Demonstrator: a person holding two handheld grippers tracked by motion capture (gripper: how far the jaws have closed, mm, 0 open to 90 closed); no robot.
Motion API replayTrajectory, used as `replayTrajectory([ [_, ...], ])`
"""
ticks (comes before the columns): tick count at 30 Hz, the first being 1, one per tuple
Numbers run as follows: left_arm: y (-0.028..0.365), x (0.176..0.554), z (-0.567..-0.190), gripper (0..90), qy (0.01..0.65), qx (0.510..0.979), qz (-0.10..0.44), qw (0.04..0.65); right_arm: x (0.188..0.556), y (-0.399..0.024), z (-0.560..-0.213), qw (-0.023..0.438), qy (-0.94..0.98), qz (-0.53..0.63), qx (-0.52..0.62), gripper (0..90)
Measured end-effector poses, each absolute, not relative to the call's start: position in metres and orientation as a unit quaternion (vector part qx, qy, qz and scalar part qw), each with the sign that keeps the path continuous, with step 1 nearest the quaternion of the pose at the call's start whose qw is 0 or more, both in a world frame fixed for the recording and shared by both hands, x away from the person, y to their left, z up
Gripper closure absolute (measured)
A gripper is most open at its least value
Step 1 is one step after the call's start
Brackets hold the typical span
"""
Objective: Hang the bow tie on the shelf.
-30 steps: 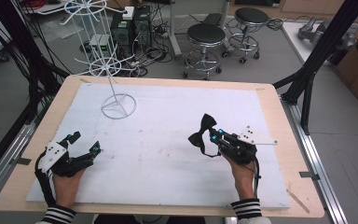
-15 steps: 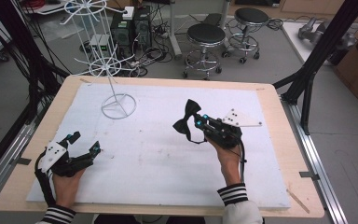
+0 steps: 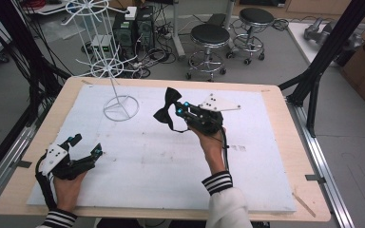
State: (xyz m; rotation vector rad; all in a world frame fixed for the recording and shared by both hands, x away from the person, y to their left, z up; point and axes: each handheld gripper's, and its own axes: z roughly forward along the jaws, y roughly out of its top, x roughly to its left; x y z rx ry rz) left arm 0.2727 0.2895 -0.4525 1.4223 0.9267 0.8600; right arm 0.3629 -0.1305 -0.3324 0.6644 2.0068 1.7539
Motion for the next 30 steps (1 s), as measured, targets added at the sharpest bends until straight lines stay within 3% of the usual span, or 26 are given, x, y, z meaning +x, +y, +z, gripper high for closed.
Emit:
replayTrajectory([
  [30,0.29,0.273,-0.453,15.9,0.397,0.608,0.368,0.582,0.432,-0.058,-0.301,0.196,0.729,0.616,0.225,86.7],
])
